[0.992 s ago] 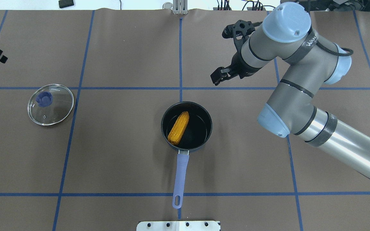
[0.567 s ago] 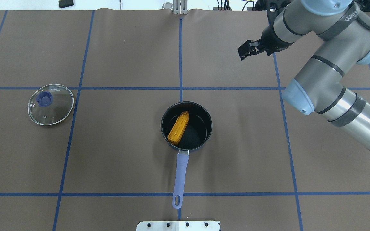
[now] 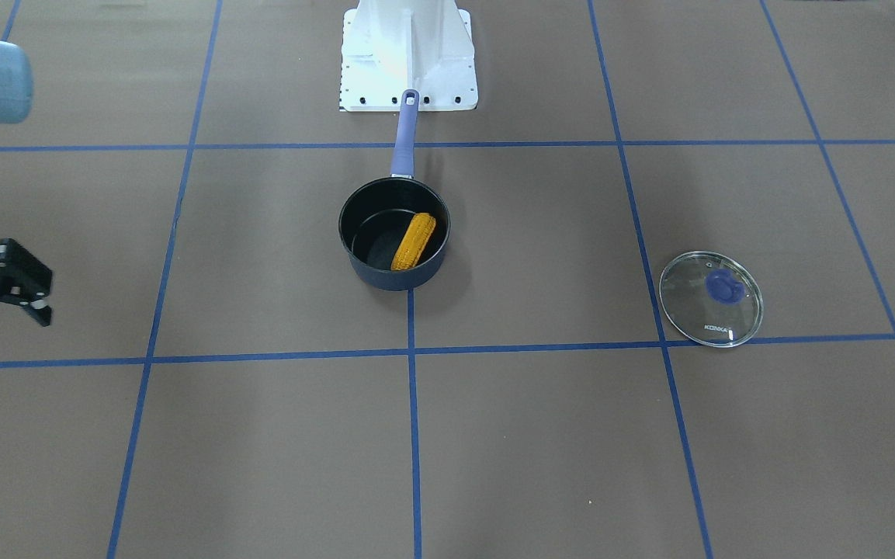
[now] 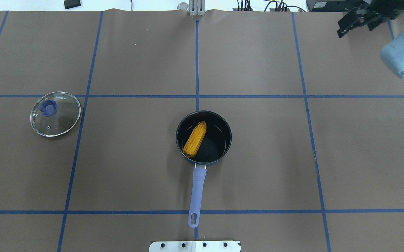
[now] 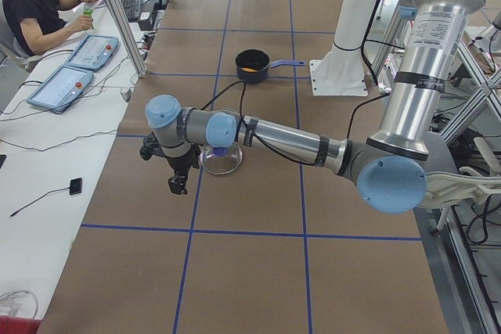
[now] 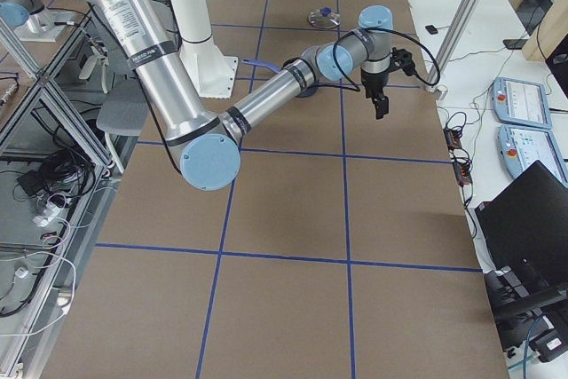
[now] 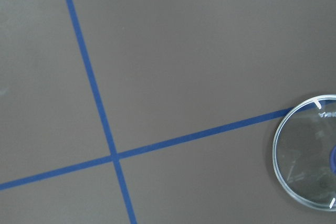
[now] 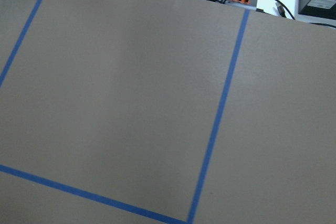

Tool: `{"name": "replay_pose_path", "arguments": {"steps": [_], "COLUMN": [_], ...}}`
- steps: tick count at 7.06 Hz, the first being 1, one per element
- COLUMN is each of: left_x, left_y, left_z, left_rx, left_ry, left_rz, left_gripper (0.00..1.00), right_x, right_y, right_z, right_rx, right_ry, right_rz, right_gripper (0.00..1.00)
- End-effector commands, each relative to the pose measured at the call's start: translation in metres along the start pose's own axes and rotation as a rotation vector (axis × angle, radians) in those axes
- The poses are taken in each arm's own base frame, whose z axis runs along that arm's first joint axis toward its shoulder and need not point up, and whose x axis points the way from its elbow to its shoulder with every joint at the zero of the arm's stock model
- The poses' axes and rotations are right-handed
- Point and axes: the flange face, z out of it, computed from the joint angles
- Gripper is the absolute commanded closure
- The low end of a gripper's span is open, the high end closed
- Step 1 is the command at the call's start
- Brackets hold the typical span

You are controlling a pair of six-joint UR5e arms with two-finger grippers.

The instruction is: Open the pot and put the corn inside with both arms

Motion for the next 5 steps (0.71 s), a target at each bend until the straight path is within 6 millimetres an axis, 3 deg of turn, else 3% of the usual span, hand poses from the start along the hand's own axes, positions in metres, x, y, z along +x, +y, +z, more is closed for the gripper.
{"name": "replay_pose_path", "arguments": {"steps": [1,3,5], "left_x": [-0.013,-0.024,-0.025], "left_y": [0.015,0.025,0.027], "left_z": [0.010,0.016,0.019], "left_rx": [-0.017,-0.025,-0.030], "left_ry": [0.003,0.005,0.009], "left_rz": [-0.021,-0.040,-0.045], "left_gripper": [0.01,0.01,0.01], "right_x": [0.107,0.181,0.226], "right_y": [0.046,0.108,0.169], "right_z": [-0.002,0.018,0.041], "right_rx": [-0.154,-0.215,-0.198], "right_ry": [0.022,0.029,0.023], "right_rz": [-0.036,0.063,0.088], "right_gripper": [0.00,0.00,0.00]}}
